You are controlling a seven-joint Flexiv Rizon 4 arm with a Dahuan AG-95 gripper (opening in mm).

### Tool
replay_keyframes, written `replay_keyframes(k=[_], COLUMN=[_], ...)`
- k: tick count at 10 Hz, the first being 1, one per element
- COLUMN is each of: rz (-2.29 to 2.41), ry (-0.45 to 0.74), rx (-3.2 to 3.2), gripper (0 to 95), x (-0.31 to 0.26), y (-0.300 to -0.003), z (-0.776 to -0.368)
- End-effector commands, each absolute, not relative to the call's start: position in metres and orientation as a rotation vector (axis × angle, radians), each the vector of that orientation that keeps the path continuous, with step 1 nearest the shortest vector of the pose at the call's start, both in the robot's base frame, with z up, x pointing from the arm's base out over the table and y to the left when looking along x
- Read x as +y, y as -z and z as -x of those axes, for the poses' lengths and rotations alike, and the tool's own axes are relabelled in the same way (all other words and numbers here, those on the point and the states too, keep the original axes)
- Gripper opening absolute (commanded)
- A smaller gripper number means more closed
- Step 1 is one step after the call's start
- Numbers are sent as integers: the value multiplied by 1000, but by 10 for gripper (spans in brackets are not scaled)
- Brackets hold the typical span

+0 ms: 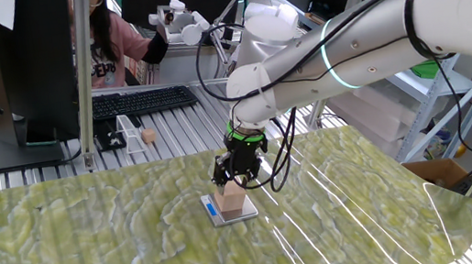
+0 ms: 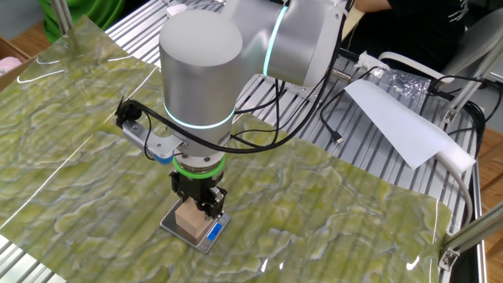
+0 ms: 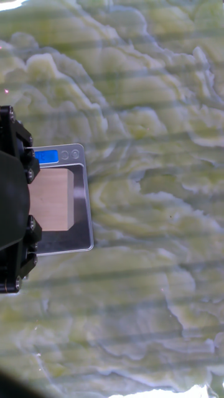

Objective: Place the block on the scale

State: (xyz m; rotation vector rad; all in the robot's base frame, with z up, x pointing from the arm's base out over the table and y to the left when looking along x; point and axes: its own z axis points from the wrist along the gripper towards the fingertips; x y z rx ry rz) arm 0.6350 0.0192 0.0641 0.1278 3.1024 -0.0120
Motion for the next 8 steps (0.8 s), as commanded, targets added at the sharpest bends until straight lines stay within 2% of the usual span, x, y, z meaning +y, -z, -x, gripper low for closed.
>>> replay_keyframes(k=[1,3,4,8], rz=[-128,-133,-136,-136], ry=[11,9,9,8], rx=[3098,3091,3088,3090], gripper=[570,570,760,760], x=[19,19,19,18], y=[-64,-64,-64,-72], z=[-635,-634,-634,-632])
